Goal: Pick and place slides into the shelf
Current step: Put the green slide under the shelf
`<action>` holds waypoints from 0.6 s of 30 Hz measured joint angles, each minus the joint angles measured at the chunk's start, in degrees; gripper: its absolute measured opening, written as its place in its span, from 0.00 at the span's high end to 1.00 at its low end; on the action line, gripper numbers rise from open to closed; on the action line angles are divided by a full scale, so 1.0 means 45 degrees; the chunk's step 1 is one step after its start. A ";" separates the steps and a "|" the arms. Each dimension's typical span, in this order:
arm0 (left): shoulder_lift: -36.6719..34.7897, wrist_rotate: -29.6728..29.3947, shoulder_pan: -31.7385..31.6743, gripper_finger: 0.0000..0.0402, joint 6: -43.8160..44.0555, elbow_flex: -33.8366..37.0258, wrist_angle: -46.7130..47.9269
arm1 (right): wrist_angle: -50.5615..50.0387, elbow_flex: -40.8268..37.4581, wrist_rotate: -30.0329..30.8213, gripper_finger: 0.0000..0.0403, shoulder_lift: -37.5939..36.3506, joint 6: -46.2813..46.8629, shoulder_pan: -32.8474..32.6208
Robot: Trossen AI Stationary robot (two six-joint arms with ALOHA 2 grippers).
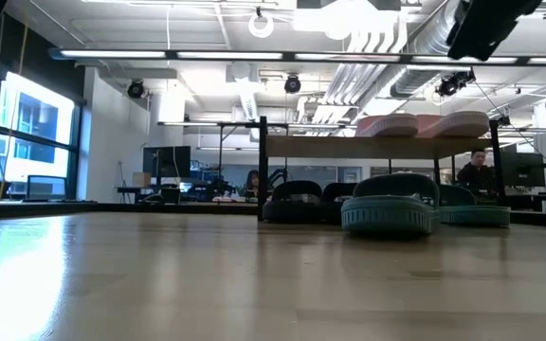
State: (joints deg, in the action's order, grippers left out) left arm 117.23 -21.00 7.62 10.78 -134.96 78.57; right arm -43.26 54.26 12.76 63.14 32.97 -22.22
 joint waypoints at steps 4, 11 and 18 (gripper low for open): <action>-0.0234 0.0623 0.0015 0.78 -0.0182 0.0051 0.0303 | 0.1069 0.0000 -0.0291 1.00 0.1162 -0.0101 0.0034; -0.0869 0.3585 0.0077 0.83 -0.1203 0.0787 -0.1808 | 0.2613 0.0000 0.0633 1.00 0.2583 0.0001 0.0113; -0.1016 0.6649 0.0705 0.89 -0.1938 0.2246 -0.5700 | 0.3488 0.0010 0.0600 1.00 0.3708 0.0562 0.0185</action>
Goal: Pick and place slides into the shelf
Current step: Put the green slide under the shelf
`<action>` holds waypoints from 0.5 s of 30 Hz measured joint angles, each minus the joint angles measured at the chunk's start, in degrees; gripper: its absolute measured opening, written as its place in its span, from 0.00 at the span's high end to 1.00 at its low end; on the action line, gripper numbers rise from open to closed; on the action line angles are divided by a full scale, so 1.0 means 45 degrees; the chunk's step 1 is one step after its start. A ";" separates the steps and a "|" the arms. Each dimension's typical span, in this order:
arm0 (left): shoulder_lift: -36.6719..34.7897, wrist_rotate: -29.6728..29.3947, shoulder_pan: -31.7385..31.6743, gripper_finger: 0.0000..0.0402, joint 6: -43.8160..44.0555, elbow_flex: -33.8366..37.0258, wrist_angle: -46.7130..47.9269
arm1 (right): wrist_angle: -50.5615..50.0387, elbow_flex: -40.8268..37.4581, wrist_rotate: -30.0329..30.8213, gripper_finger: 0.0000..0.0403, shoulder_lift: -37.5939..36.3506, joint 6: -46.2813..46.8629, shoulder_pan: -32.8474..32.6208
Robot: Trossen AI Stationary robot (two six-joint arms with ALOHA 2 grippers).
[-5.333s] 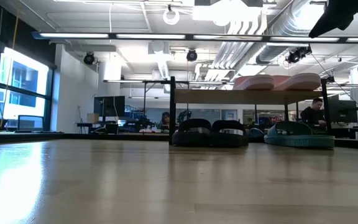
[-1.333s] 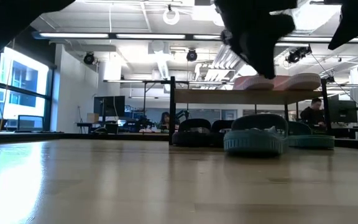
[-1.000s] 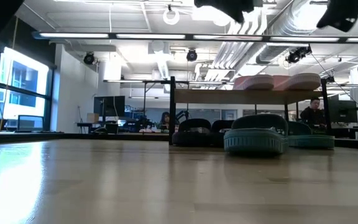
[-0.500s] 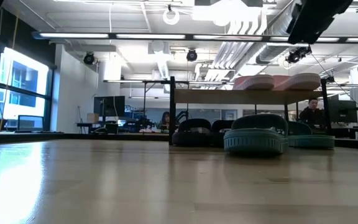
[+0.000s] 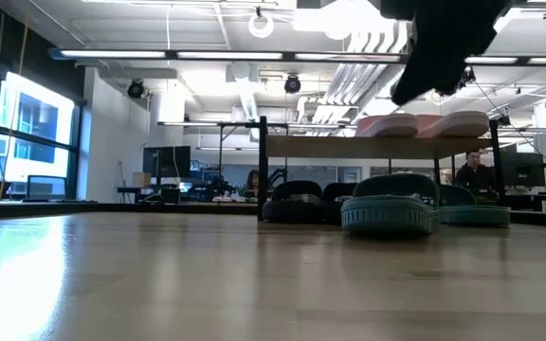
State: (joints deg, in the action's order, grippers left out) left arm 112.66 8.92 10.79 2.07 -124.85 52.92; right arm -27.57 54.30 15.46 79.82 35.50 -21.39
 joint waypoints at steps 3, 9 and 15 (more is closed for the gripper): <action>-0.0114 0.0276 0.0046 0.92 0.0318 0.1013 -0.0962 | 0.0282 0.0000 -0.0022 1.00 0.0520 0.0315 -0.0043; -0.1788 0.0191 0.0013 0.98 0.1251 0.4143 -0.3069 | 0.0475 -0.0005 -0.0024 1.00 0.1475 0.0765 -0.0326; -0.4602 -0.0632 0.0033 0.99 0.2356 0.8184 -0.5917 | 0.1317 -0.0005 -0.0799 1.00 0.2377 0.0754 -0.0442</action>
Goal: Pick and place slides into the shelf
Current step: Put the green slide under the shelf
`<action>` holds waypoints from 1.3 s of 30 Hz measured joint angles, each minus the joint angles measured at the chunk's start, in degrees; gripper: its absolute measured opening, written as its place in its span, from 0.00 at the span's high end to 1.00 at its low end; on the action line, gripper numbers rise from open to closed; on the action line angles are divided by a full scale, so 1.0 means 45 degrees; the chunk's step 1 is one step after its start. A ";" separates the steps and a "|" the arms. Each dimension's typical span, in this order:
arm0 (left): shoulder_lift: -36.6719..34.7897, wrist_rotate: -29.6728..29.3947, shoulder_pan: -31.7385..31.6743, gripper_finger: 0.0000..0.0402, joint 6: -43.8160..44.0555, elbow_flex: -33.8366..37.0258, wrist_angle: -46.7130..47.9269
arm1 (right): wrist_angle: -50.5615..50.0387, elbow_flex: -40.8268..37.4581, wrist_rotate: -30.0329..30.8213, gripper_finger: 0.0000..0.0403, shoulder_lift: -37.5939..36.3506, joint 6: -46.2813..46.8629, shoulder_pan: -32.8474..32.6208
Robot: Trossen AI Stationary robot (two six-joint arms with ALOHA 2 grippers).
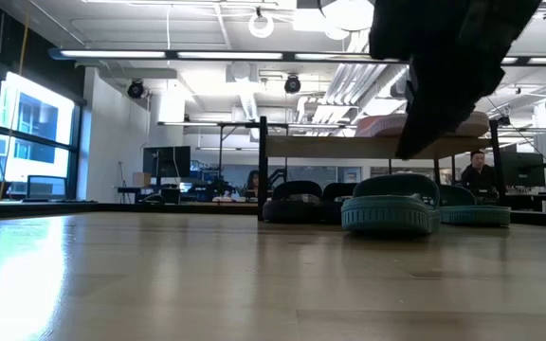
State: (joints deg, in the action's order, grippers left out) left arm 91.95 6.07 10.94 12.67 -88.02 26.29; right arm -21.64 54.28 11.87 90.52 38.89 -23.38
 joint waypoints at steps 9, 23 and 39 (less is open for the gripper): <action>-0.2586 -0.0693 -0.0010 0.98 0.0583 0.3121 -0.1502 | 0.1270 0.0000 -0.0527 1.00 0.1310 -0.0039 0.0418; -0.2951 -0.1119 -0.0019 0.99 -0.0196 0.3291 -0.1228 | -0.0187 0.0013 -0.0268 1.00 0.1892 0.1520 0.1135; -0.2941 -0.1126 -0.0010 0.99 -0.0471 0.3286 -0.1157 | -0.4438 0.0005 0.1212 1.00 0.1889 0.4834 0.1419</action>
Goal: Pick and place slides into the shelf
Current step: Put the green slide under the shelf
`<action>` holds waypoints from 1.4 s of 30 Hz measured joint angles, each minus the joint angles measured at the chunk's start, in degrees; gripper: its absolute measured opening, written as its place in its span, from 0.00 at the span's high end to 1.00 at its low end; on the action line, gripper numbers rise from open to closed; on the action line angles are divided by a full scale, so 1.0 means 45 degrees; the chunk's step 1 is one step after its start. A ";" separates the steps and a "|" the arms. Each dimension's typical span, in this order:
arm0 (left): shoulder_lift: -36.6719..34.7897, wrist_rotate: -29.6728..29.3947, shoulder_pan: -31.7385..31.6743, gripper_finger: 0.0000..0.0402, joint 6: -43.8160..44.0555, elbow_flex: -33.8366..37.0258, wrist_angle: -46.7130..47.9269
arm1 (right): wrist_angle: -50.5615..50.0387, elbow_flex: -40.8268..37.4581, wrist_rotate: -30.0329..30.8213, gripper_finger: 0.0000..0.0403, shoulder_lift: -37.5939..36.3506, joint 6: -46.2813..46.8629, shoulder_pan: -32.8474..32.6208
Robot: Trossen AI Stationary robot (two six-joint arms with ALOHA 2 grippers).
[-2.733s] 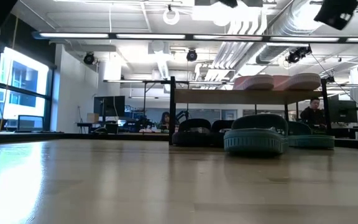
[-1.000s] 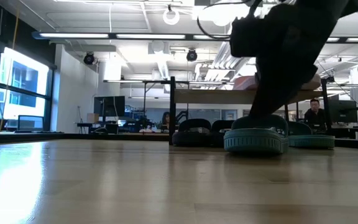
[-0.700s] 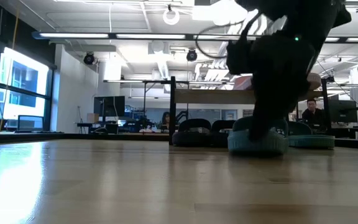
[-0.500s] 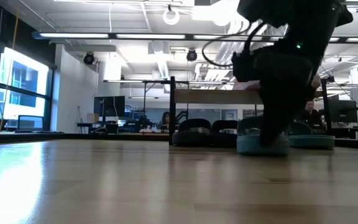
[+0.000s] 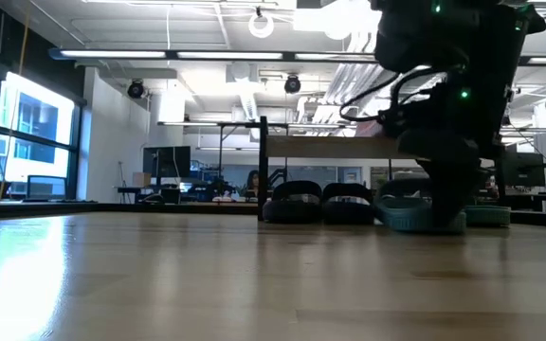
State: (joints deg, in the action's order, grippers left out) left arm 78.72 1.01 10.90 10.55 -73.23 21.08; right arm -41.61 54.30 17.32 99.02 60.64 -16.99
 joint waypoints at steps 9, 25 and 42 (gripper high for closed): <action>0.0005 -0.0003 0.0000 0.99 -0.0097 -0.0005 -0.0029 | -0.0738 0.0005 -0.0185 1.00 0.0000 0.0568 0.0625; 0.0005 -0.0003 0.0000 0.99 -0.0631 -0.0010 0.0000 | -0.1998 0.0000 -0.0004 1.00 0.0000 0.1489 0.1776; 0.0010 -0.0003 0.0000 0.99 -0.0675 -0.0010 0.0010 | -0.2360 -0.0010 -0.0426 1.00 0.0000 0.1416 0.3438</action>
State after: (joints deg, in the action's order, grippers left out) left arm 78.76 0.99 10.90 7.51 -73.28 21.12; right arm -52.23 54.26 15.40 99.02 67.01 -1.52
